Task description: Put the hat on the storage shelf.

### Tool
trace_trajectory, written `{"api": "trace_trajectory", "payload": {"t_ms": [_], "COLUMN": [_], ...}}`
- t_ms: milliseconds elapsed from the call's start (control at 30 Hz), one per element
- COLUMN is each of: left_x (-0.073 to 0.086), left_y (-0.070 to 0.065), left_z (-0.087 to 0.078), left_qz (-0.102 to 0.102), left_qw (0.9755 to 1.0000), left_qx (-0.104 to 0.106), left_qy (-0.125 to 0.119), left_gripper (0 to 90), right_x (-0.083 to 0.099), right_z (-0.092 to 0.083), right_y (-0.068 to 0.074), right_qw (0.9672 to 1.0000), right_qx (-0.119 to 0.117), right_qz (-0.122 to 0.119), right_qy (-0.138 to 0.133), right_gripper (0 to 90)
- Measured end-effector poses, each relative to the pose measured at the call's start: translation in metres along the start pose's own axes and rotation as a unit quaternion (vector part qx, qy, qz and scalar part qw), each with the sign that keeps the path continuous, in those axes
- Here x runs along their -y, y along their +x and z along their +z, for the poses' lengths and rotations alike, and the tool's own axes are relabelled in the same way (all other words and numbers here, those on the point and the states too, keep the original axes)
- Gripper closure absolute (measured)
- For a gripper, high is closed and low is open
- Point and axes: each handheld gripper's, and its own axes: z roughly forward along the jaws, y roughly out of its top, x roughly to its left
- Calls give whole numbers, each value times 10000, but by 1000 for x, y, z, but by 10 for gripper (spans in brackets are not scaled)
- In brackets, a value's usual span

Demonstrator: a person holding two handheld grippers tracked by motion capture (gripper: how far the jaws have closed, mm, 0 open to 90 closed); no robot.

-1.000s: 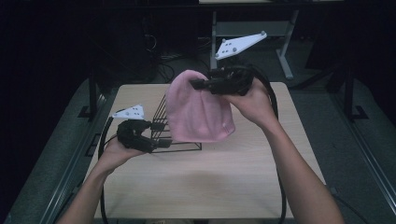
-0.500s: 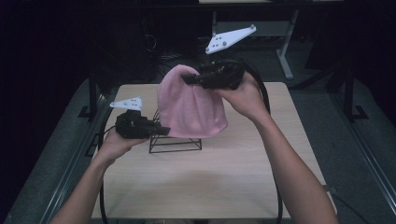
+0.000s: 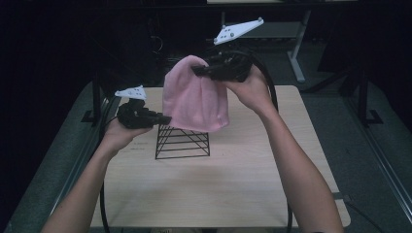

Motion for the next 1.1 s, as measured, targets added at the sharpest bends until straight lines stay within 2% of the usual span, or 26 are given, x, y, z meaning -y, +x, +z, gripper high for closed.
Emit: {"api": "trace_trajectory", "payload": {"t_ms": [267, 467, 767, 1100], "left_x": [0, 3, 8, 26], "left_y": [6, 8, 10, 12], "left_z": [6, 7, 4, -1], "left_qz": [-18, 55, 102, -35], "left_qw": [9999, 9992, 9983, 9984], "left_qx": [-108, -306, -443, -439], "left_qy": [88, 240, 375, 355], "left_gripper": [819, 818, 816, 816], "right_x": [4, 9, 15, 21], "right_z": [5, 14, 22, 33], "right_y": [-10, -14, -10, -4], "right_qw": [9999, 9998, 10000, 9998], "right_qx": [129, 146, 9, -208], "right_qz": [45, 33, 33, 66], "right_qy": [58, 99, 4, 23], "right_gripper": [717, 715, 711, 711]}}
